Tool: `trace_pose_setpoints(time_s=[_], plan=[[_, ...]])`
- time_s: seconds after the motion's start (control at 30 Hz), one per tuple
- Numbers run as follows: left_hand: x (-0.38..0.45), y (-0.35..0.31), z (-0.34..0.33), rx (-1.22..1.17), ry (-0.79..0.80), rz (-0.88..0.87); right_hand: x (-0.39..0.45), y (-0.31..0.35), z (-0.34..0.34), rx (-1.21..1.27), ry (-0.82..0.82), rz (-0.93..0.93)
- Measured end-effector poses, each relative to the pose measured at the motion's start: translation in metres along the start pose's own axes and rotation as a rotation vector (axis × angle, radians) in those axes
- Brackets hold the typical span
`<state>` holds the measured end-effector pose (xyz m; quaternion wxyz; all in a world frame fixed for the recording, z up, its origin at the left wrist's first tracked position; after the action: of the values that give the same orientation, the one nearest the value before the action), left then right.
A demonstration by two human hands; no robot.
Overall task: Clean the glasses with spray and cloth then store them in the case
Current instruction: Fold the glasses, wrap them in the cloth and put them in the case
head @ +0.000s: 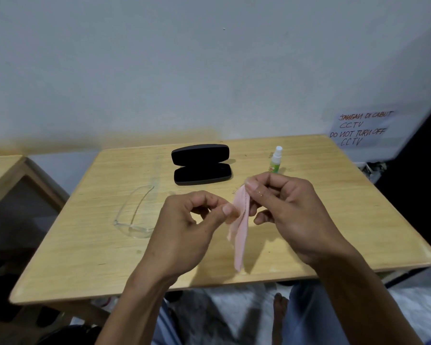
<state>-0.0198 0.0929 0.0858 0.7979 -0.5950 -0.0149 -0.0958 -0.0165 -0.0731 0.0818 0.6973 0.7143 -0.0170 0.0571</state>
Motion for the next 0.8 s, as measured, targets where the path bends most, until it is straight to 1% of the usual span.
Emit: trace_pose_setpoints(time_s=[0.1,0.17,0.27,0.33,0.53,0.63,0.73,0.8], plan=[[0.002,0.002,0.006,0.014,-0.032,0.014,0.001,0.005,0.004,0.002,-0.015,-0.006],[0.003,-0.002,0.006,0.034,-0.019,-0.011,0.002,0.008,0.005,-0.006,-0.014,-0.004],[0.001,-0.006,0.001,0.199,0.017,-0.051,0.002,0.013,0.005,-0.016,-0.011,0.02],[-0.001,-0.007,-0.005,0.24,0.029,-0.07,0.002,0.015,0.004,-0.018,-0.014,0.035],[-0.006,-0.014,-0.02,0.236,0.109,-0.104,0.003,0.014,0.005,-0.016,-0.007,0.054],[-0.004,-0.012,-0.016,0.184,0.04,-0.101,0.003,0.013,0.009,0.01,-0.025,0.05],[-0.003,-0.011,-0.008,0.141,0.007,-0.092,0.006,0.011,0.017,-0.006,-0.065,0.047],[-0.002,-0.009,-0.002,0.045,-0.002,-0.05,0.008,0.01,0.021,-0.033,-0.073,0.057]])
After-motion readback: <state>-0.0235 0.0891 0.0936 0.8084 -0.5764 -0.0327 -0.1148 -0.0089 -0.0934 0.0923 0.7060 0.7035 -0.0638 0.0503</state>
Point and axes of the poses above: each hand's wrist, its own x-axis towards the middle knuckle, its own z-axis out of the back of the hand, y = z × x, the point moved 8 cm from there along x, towards the middle knuckle, and after that the axes turned 1 degree about x, right-handed, at the moved point
